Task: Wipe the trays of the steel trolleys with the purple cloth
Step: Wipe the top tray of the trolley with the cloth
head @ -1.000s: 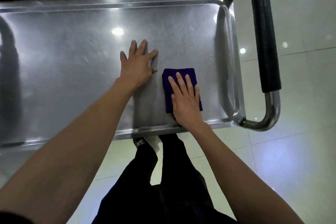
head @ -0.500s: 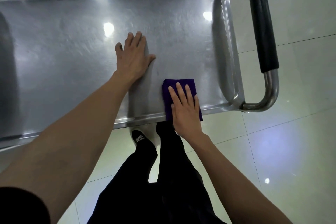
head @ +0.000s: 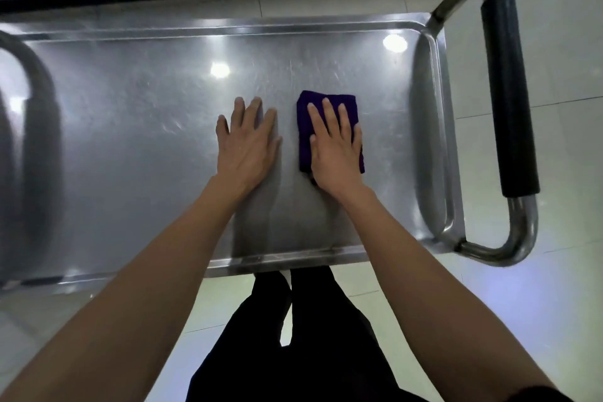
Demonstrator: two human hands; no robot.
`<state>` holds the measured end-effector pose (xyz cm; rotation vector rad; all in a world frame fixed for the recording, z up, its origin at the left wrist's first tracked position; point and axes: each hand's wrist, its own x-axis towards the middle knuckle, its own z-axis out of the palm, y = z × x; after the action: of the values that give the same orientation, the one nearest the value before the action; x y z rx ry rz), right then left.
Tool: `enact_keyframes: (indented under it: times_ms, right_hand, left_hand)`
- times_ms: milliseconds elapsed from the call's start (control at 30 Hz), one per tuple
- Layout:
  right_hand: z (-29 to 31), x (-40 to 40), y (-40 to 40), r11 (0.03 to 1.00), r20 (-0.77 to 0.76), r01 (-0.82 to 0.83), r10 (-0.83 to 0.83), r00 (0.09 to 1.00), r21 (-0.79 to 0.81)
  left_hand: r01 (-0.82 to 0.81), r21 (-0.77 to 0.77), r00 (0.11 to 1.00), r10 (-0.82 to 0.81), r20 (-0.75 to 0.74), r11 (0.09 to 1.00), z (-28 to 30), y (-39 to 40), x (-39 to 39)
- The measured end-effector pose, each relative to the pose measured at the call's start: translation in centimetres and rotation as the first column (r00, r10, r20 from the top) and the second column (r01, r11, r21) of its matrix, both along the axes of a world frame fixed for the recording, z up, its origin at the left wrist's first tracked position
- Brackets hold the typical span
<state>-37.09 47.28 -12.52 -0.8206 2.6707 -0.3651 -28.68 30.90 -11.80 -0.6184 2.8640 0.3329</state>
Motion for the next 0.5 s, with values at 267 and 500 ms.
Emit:
enact_keyframes:
  times_ms: [267, 500]
  right_hand:
    - [0.1, -9.9, -8.6, 0.997, -0.017, -0.064, 0.063, 0.998, -0.031]
    - [0.1, -13.5, -13.3, 0.990, -0.039, -0.128, 0.126, 0.991, -0.051]
  left_hand:
    - [-0.037, 0.017, 0.998, 0.036, 0.053, 0.999, 0.0, -0.5, -0.5]
    - [-0.050, 0.011, 0.995, 0.048, 0.088, 0.999, 0.6, -0.4, -1.3]
